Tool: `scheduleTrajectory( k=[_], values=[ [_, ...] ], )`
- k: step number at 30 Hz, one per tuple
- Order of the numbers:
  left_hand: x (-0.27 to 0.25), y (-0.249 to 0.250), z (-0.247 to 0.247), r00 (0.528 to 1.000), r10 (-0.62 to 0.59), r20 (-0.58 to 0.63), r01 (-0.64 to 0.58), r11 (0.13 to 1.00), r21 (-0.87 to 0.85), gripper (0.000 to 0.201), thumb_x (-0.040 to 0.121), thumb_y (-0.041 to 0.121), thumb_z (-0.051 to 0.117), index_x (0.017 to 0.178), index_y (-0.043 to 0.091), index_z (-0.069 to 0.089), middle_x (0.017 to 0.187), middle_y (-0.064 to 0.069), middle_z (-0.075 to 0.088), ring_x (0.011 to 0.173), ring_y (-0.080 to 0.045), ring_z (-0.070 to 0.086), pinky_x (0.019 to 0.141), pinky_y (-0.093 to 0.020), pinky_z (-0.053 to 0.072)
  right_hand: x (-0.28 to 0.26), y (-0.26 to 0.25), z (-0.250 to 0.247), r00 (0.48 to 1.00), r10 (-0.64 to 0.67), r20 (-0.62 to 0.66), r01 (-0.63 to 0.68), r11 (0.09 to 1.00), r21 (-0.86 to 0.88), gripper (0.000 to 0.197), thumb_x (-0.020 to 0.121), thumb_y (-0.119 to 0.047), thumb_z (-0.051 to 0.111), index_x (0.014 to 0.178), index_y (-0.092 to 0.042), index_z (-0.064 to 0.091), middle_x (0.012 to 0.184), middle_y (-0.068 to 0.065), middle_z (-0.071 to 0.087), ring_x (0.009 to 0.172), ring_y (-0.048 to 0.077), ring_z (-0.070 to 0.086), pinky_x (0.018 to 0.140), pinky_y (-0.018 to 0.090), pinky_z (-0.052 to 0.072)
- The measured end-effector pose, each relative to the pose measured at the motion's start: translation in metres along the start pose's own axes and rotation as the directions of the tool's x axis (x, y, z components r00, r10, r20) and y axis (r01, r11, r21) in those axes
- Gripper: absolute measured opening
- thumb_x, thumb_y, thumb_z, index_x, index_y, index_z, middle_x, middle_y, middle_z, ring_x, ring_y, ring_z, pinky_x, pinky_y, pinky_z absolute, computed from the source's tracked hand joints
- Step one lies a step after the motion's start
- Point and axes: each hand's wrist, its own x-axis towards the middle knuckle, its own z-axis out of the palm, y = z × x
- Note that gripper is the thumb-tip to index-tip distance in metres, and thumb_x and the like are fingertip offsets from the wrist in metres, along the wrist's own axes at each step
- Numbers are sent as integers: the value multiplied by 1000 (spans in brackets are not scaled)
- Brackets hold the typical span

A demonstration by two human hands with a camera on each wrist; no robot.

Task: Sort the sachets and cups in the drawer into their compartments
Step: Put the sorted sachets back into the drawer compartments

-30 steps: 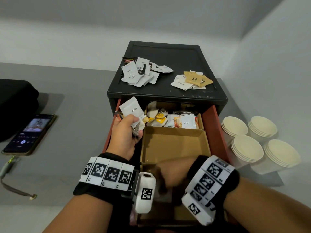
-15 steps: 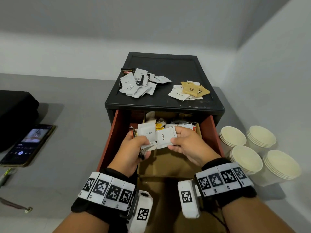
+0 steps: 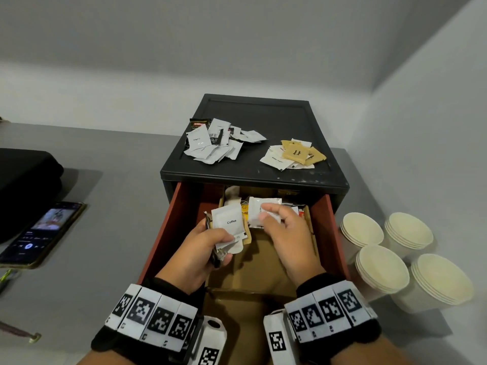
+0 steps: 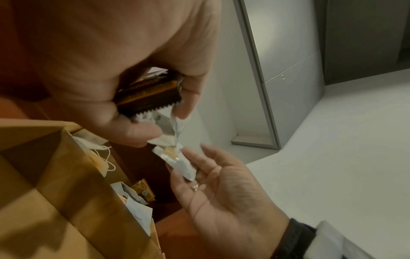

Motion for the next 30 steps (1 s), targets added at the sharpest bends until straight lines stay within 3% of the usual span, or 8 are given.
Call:
scheduleTrajectory(
  k=[4, 8, 10, 13, 16, 23, 28, 30],
  values=[
    [0, -2, 2, 997, 23, 78, -28, 998, 64, 61, 64, 10, 65, 124, 11, 55, 92, -11, 64, 63, -13, 62, 46, -23, 46, -6, 0, 15, 983, -22, 182, 48, 989, -138, 49, 80, -42, 67, 123, -21, 55, 124, -10, 52, 116, 6, 48, 98, 27, 44],
    [-2, -2, 3, 992, 11, 127, -22, 997, 81, 65, 56, 10, 71, 119, 15, 57, 96, -9, 65, 74, -15, 63, 52, -24, 47, -4, 3, 19, 992, -43, 123, 65, 981, -182, 20, 88, -28, 62, 107, -21, 60, 107, -5, 62, 100, 6, 57, 74, 11, 44],
    [-3, -4, 6, 989, -7, 147, -4, 997, 73, 62, 56, 9, 71, 117, 14, 57, 91, -6, 66, 72, -13, 64, 53, -24, 47, -2, 5, 16, 996, -14, 83, 25, 991, -130, 6, 91, -26, 58, 92, -20, 59, 97, 0, 64, 90, 10, 61, 71, 18, 49],
    [-4, -9, 13, 998, -4, 63, 4, 1000, -11, 45, 70, 0, 66, 112, 14, 57, 85, -5, 69, 68, -14, 65, 47, -22, 48, -2, 7, 17, 995, 30, 97, -26, 999, -39, 27, 95, -29, 51, 100, -5, 61, 99, 15, 66, 94, 27, 63, 84, 42, 54],
    [-4, -10, 15, 999, -1, -50, -2, 997, -73, 37, 84, -10, 53, 112, 15, 56, 102, -14, 67, 74, -20, 63, 45, -20, 47, -4, 7, 20, 993, 63, 97, -74, 991, 115, 26, 96, -30, 47, 101, -11, 63, 101, 14, 68, 97, 27, 65, 88, 46, 53],
    [-3, -2, 15, 989, -13, -148, -7, 991, -136, 33, 85, -12, 51, 104, 15, 55, 98, -13, 58, 72, -22, 58, 42, -20, 45, 5, 6, 7, 979, 94, -179, -35, 950, 310, 17, 98, -18, 45, 103, -14, 61, 89, 0, 66, 72, 11, 61, 54, 18, 48],
    [-8, 0, 15, 987, -35, -155, 10, 986, -164, 33, 85, -10, 52, 101, 19, 55, 102, -13, 57, 82, -26, 59, 44, -20, 49, 6, 8, 0, 973, 20, -231, 31, 976, 215, 35, 97, -6, 46, 122, -30, 44, 106, -10, 56, 79, 7, 61, 52, 15, 51],
    [-9, 0, 15, 990, -37, -138, 11, 983, -185, 32, 86, -10, 50, 101, 18, 55, 102, -12, 59, 86, -26, 61, 47, -21, 51, 3, 10, 1, 981, -29, -194, 50, 993, 105, 32, 98, -5, 43, 110, -33, 52, 105, -13, 52, 81, 7, 59, 53, 14, 51]
  ],
)
